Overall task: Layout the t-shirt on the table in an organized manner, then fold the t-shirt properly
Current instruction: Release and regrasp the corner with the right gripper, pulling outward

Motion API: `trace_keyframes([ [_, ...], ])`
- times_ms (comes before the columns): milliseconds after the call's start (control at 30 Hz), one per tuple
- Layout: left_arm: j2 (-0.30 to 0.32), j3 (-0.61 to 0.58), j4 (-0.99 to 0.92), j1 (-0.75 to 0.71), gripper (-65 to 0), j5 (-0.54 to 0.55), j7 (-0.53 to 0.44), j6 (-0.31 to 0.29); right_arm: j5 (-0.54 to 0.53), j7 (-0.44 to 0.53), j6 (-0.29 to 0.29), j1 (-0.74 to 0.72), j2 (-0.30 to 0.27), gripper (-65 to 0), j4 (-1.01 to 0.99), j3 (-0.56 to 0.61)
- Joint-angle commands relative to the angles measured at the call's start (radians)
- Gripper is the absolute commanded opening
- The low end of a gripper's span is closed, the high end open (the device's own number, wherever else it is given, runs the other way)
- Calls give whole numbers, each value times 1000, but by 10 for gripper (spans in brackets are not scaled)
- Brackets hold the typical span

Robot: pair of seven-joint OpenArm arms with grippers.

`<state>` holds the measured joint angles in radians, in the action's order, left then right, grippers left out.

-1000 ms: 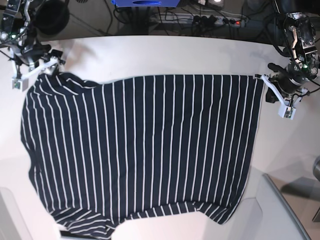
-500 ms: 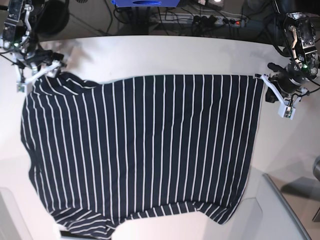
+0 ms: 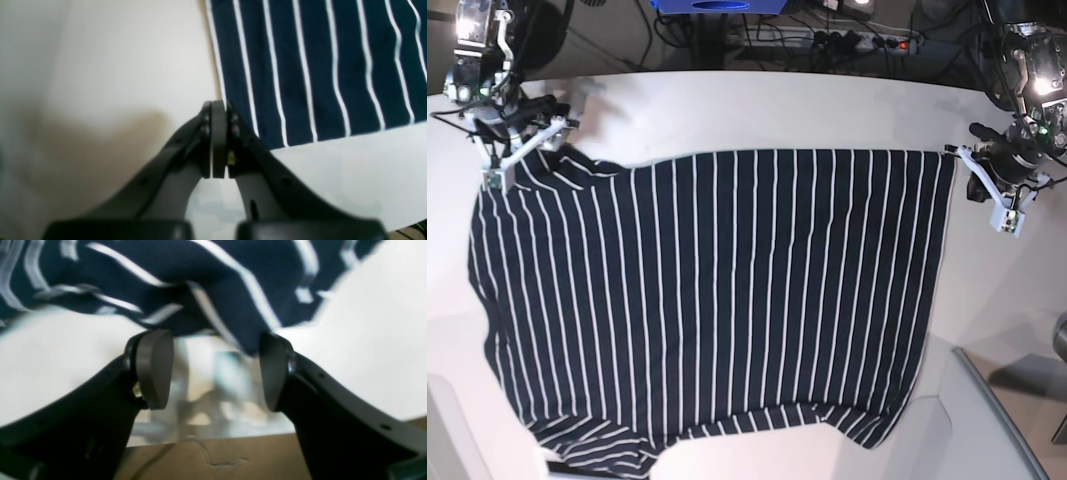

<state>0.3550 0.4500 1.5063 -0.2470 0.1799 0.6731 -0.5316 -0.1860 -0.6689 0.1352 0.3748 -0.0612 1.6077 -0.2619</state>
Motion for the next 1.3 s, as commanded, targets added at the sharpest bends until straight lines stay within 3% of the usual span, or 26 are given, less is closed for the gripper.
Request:
trace_keyframes([
  [0,17,5,17,5,-650,3,-16,-2,10,21,1,-17,-7,-267,9,-1],
  [200,13,5,21,5,-650,5,-16,-2,24,21,1,-46,-7,-284,-36,-3],
  [267,13,5,18,5,-650,5,-16,-2,24,21,1,-44,-7,-380,-36,0],
  [367,16,5,15,-4,-650,5,-16,-2,23,19,1,-43,-6,-617,-37,2],
  [400,17,5,20,-8,-650,5,-16,-2,23,19,1,-43,-6,-650,-37,2],
  [767,17,5,21,-13,-650,5,-16,-2,19,-222,2,-24,33,-644,256,2],
  [933,17,5,21,-13,-650,5,-16,-2,23,-341,2,-121,42,-644,274,-4],
  [1167,17,5,18,-13,-650,5,-16,-2,27,-360,2,-237,39,-644,251,-3],
  [1267,17,5,18,-13,-650,5,-16,-2,29,-363,2,-311,4,-642,131,0],
])
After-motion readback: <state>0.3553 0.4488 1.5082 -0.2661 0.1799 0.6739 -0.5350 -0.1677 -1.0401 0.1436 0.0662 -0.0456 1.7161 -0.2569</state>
